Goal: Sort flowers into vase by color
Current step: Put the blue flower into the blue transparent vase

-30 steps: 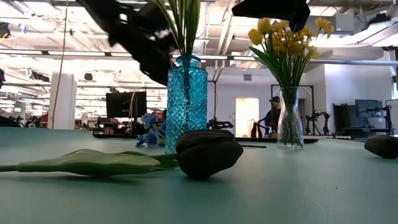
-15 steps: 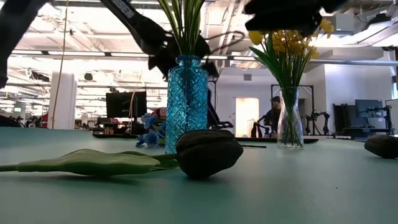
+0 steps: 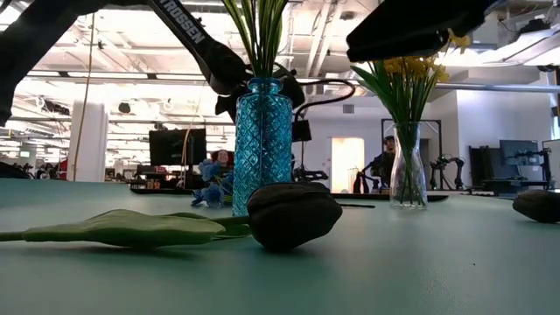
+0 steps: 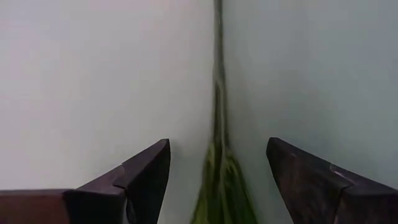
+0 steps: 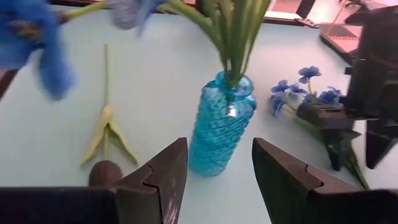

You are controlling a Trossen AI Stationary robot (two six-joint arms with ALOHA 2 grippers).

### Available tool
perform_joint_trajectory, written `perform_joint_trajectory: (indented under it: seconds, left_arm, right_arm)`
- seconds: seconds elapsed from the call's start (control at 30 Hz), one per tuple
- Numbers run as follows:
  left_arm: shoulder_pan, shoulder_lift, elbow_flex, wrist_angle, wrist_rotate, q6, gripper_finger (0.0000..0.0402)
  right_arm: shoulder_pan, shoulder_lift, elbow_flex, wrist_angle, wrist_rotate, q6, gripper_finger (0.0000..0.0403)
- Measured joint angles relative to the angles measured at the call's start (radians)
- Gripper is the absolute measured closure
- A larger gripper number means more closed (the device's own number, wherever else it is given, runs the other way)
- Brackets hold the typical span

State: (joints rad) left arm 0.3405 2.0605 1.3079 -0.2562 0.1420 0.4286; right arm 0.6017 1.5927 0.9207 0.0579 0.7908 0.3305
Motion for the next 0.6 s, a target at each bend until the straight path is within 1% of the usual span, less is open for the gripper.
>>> perform_joint_trajectory:
  seconds: [0.13,0.23,0.33,0.5,0.53,0.6]
  left_arm:
    - [0.000,-0.003,0.002,-0.054,0.004,-0.006,0.0154]
    - [0.000,-0.003,0.002,-0.079,0.008,-0.008,0.0185]
    - [-0.002,-0.004,0.002,-0.099,-0.014,-0.008,0.0241]
    - [0.001,-0.023,-0.001,-0.148,-0.027,-0.015,0.0362]
    - [0.004,-0.035,-0.002,-0.165,-0.032,-0.014,0.0380]
    - [0.010,-0.059,-0.006,-0.209,-0.056,-0.014,0.0390]
  right_arm:
    - [-0.031,0.000,0.000,0.002,0.000,-0.001,0.0198]
    - [-0.055,0.000,0.000,0.007,0.000,0.000,0.0198]
    - [-0.077,0.000,0.000,0.015,-0.001,0.001,0.0198]
    - [-0.096,0.000,0.000,0.036,-0.002,0.000,0.0198]
    - [-0.100,0.000,0.000,0.035,-0.003,0.000,0.0198]
    - [-0.105,0.000,0.000,0.035,-0.004,-0.007,0.0198]
